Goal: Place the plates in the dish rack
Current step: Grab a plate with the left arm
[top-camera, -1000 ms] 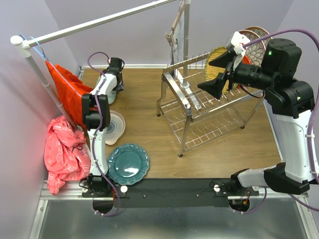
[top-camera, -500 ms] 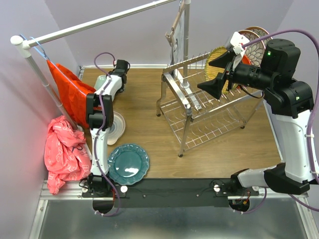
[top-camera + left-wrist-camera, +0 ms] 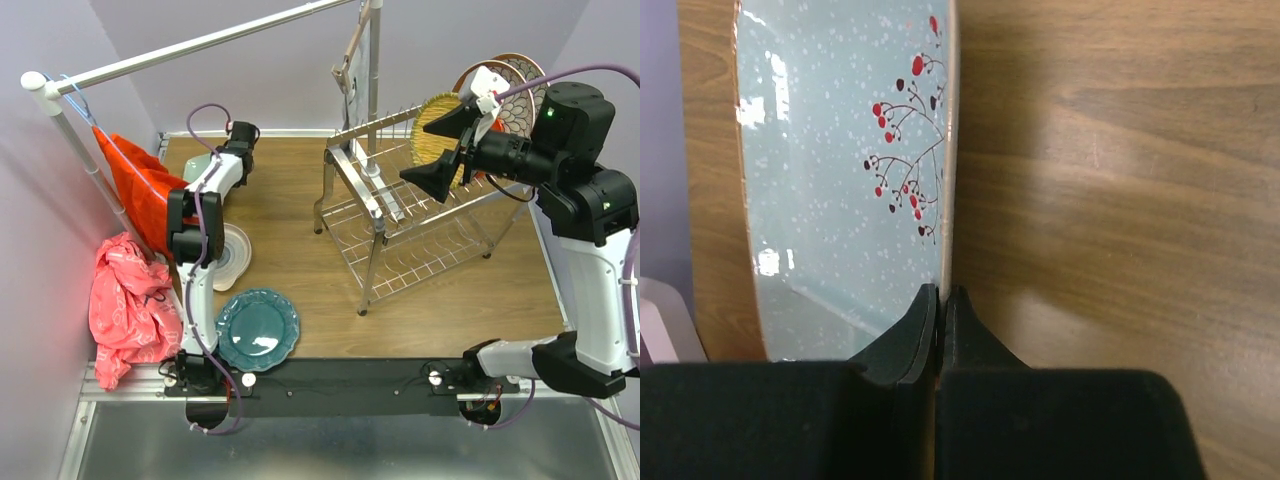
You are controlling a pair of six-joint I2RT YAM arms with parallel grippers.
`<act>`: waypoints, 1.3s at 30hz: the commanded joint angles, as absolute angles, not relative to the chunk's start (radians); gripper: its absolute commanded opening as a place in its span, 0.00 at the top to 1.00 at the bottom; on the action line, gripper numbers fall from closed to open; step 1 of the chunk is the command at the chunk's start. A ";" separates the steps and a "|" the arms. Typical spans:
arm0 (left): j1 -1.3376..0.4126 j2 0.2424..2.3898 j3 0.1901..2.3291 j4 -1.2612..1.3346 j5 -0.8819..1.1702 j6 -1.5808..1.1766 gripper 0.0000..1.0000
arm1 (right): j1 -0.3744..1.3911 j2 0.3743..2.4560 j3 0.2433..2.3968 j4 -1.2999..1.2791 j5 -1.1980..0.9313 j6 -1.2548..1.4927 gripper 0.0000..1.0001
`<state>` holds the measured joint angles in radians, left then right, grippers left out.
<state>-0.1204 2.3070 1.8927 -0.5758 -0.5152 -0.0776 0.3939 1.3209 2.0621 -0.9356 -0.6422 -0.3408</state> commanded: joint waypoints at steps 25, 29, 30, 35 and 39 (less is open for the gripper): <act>-0.239 1.790 1.643 -0.518 -0.350 -0.218 1.00 | 0.402 1.213 1.985 -0.917 -0.652 -0.344 0.00; -0.256 1.738 1.654 -0.520 -0.350 -0.187 1.00 | 0.402 1.203 1.974 -0.916 -0.653 -0.344 0.00; -0.262 1.727 1.654 -0.522 -0.339 -0.177 1.00 | 0.402 1.200 1.976 -0.916 -0.655 -0.341 0.00; -0.284 1.622 1.612 -0.520 -0.304 -0.143 1.00 | 0.402 1.203 1.991 -0.910 -0.647 -0.331 0.00; -0.313 1.505 1.537 -0.491 -0.293 -0.112 1.00 | 0.400 1.212 2.014 -0.905 -0.631 -0.316 0.00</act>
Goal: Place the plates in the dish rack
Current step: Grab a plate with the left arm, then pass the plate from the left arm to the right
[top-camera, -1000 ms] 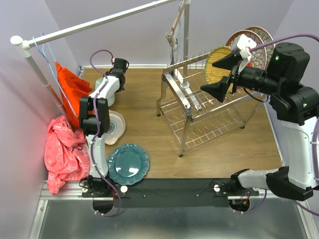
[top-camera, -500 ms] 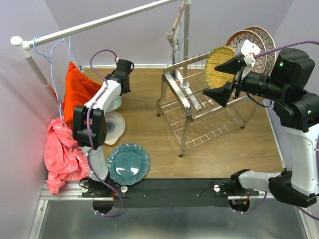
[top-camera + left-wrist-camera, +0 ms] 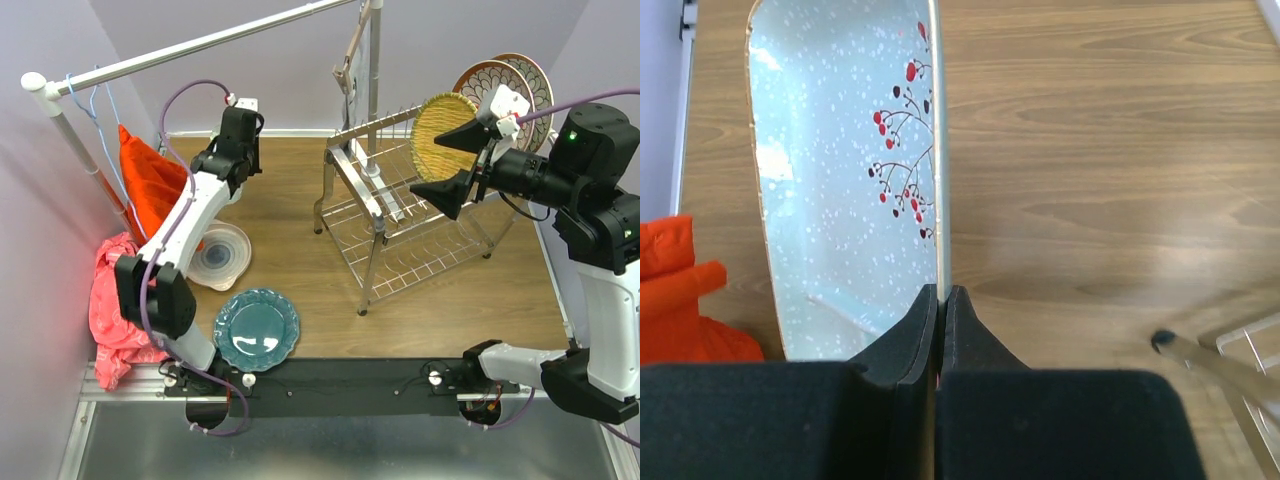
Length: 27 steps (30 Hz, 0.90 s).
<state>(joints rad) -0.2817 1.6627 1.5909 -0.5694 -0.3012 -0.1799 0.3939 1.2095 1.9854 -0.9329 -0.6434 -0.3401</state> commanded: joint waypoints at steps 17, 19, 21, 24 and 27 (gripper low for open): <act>-0.514 1.068 1.399 -0.462 -0.186 0.037 1.00 | 0.402 1.298 2.077 -0.858 -0.633 -0.158 0.00; -0.550 1.060 1.423 -0.485 -0.193 0.046 1.00 | 0.402 1.319 2.095 -0.857 -0.647 -0.130 0.00; -0.574 1.048 1.454 -0.497 -0.192 0.063 1.00 | 0.402 1.338 2.111 -0.856 -0.669 -0.103 0.00; -0.621 1.049 1.500 -0.526 -0.209 0.078 1.00 | 0.400 1.376 2.149 -0.856 -0.704 -0.056 0.00; -0.658 1.039 1.532 -0.534 -0.224 0.100 1.00 | 0.402 1.422 2.197 -0.856 -0.738 -0.003 0.00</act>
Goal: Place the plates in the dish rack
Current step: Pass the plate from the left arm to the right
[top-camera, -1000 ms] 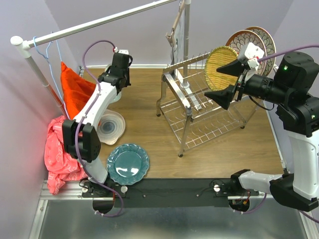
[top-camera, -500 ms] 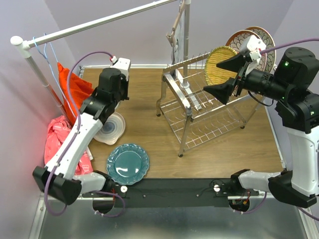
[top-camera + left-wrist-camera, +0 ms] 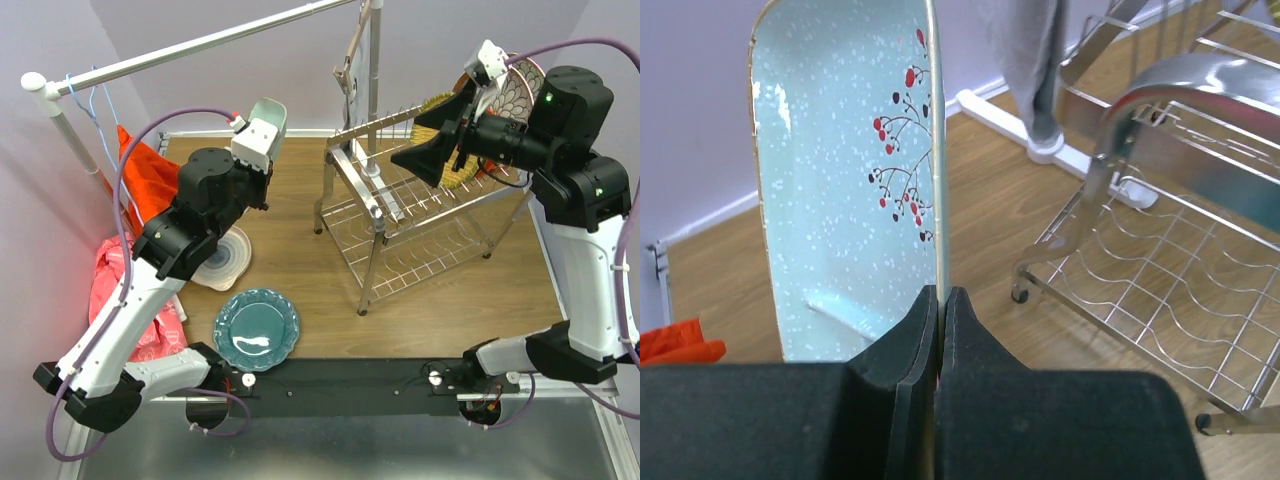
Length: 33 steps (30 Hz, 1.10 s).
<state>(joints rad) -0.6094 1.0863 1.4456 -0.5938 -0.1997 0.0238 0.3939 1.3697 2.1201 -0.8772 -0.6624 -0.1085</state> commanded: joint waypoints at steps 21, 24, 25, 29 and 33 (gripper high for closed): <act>-0.935 1.135 1.819 -0.520 -0.313 0.400 1.00 | 0.402 1.477 2.310 -0.743 -0.454 0.302 0.00; -0.991 1.175 1.854 -0.515 -0.336 0.455 1.00 | 0.402 1.441 2.309 -0.712 -0.318 0.339 0.00; -1.003 1.187 1.865 -0.515 -0.340 0.492 1.00 | 0.402 1.434 2.312 -0.706 -0.287 0.342 0.00; -1.042 1.247 1.905 -0.514 -0.364 0.578 1.00 | 0.402 1.398 2.312 -0.703 -0.090 0.376 0.00; -1.071 1.255 1.914 -0.482 -0.362 0.673 1.00 | 0.391 1.371 2.310 -0.704 -0.043 0.387 0.00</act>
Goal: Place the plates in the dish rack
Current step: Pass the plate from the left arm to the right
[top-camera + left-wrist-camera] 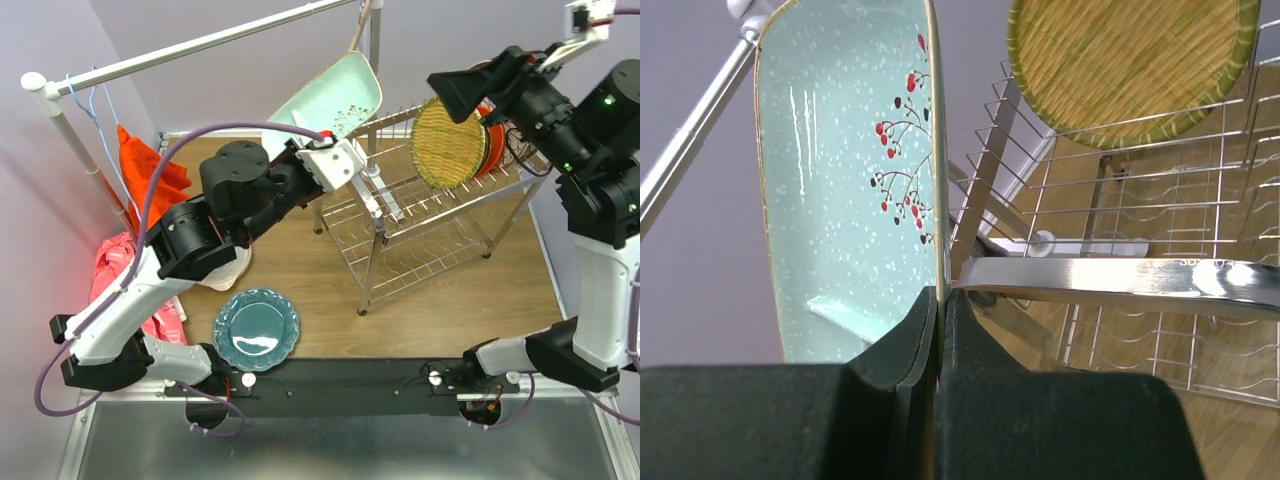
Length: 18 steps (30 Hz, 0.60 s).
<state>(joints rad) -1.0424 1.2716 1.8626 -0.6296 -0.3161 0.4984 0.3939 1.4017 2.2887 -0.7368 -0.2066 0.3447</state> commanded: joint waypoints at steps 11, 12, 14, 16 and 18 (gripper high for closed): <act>-1.195 1.298 1.901 -0.423 -0.511 0.968 1.00 | 0.344 1.350 2.226 -0.704 -0.240 0.511 0.03; -1.201 1.299 1.901 -0.411 -0.540 0.986 1.00 | 0.344 1.350 2.215 -0.704 -0.261 0.515 0.04; -1.224 1.313 1.901 -0.407 -0.566 1.041 1.00 | 0.344 1.354 2.220 -0.703 -0.308 0.522 0.05; -1.244 1.322 1.901 -0.405 -0.598 1.087 1.00 | 0.344 1.365 2.241 -0.704 -0.336 0.526 0.06; -1.250 1.336 1.896 -0.405 -0.624 1.121 1.00 | 0.342 1.370 2.250 -0.700 -0.374 0.529 0.07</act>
<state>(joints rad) -1.2228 1.3270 1.8626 -0.5404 -0.5076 0.9421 0.3492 1.3666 2.2242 -0.7116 -0.2520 0.4973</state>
